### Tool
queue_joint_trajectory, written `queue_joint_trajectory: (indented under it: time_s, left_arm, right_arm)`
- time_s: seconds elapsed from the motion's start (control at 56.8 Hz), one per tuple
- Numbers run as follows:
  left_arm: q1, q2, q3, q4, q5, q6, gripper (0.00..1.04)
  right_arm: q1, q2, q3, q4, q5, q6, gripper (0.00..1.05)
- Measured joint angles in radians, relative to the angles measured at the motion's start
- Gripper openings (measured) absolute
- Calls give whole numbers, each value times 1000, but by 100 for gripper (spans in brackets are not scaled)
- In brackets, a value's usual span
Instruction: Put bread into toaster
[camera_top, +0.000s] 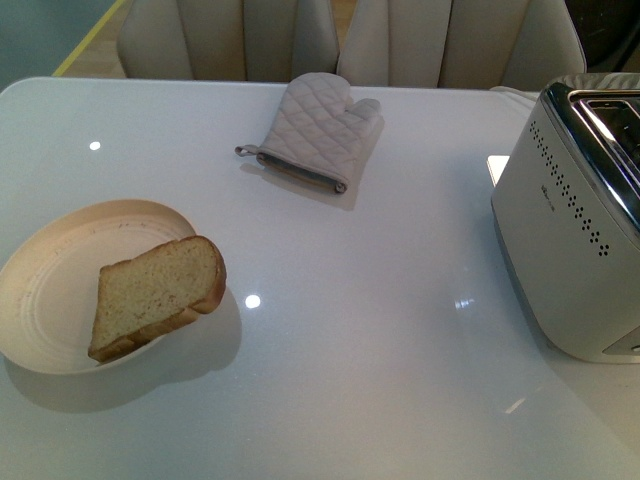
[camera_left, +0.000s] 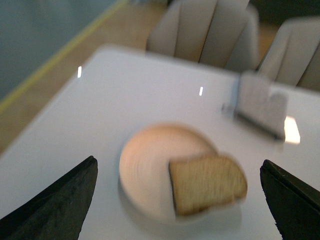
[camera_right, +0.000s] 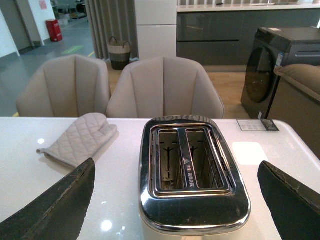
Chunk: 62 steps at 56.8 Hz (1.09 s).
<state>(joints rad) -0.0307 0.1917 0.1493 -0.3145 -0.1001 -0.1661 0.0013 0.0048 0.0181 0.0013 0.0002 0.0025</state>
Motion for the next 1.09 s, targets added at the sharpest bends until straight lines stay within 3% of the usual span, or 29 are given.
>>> queue_joint_trajectory:
  time_s: [0.053,0.159,0.317,0.511,0.74,1.092]
  left_arm:
    - [3,122,66,-124,14,-87,97]
    - [47,259,120,-89,75,-140,97]
    - [178,547,198,164,142,-103,97]
    - [285,1005,280,479,132,-25,97]
    - [323,1453,356,701,127,54,97]
    - [341,1833,483,793,120,164,97]
  right_arm:
    - [0,0,0,0,-1,0,96]
    - [0,0,0,0,0,0,96]
    - [0,0,0,0,0,0,96]
    - [0,0,0,0,0,0,96]
    - [0,0,0,0,0,0,96]
    - [0,0,0,0,0,0,96]
